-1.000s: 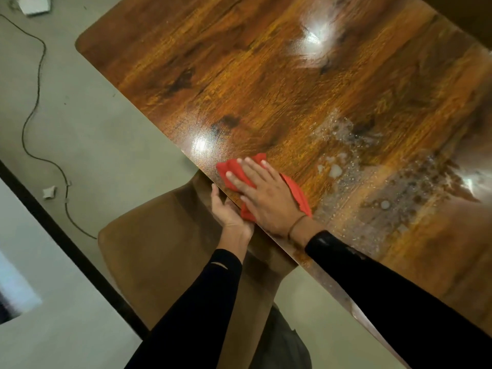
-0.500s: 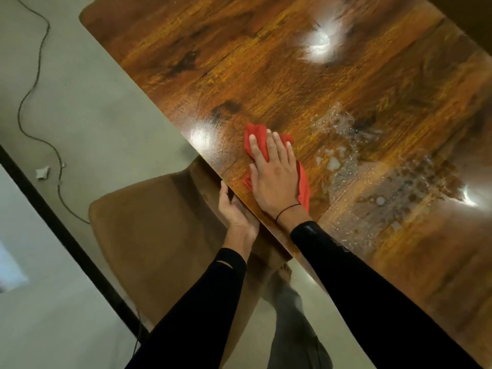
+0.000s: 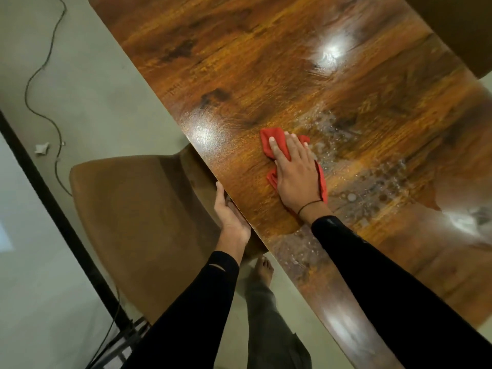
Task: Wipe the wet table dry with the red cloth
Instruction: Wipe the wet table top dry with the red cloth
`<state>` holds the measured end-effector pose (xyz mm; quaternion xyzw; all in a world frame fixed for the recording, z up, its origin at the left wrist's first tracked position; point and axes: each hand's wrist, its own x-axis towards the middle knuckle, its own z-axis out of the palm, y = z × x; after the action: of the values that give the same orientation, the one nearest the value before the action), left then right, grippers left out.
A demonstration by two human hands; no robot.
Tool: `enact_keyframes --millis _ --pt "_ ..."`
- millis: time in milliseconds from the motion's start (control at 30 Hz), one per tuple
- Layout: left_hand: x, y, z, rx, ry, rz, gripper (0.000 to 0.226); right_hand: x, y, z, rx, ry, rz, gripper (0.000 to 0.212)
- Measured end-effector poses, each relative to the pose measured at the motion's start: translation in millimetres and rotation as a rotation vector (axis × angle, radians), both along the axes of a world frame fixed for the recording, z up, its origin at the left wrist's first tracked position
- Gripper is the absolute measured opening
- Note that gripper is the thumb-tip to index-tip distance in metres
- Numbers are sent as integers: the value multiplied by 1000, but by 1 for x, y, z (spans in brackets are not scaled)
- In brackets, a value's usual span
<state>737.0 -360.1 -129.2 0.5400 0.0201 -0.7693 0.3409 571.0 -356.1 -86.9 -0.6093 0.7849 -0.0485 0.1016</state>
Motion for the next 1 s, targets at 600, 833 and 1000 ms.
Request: enact_keyframes --millis 600,833,1000 --pt "-10 2 -1 -46 -179 -25 93 -61 0 -6 -72 -37 201 57" --pt "-15 -1 5 5 -316 -7 91 -128 -58 -2 -84 12 -268 59" --pt "-13 -9 12 -24 -337 26 77 -96 -44 -3 -101 20 -712 62"
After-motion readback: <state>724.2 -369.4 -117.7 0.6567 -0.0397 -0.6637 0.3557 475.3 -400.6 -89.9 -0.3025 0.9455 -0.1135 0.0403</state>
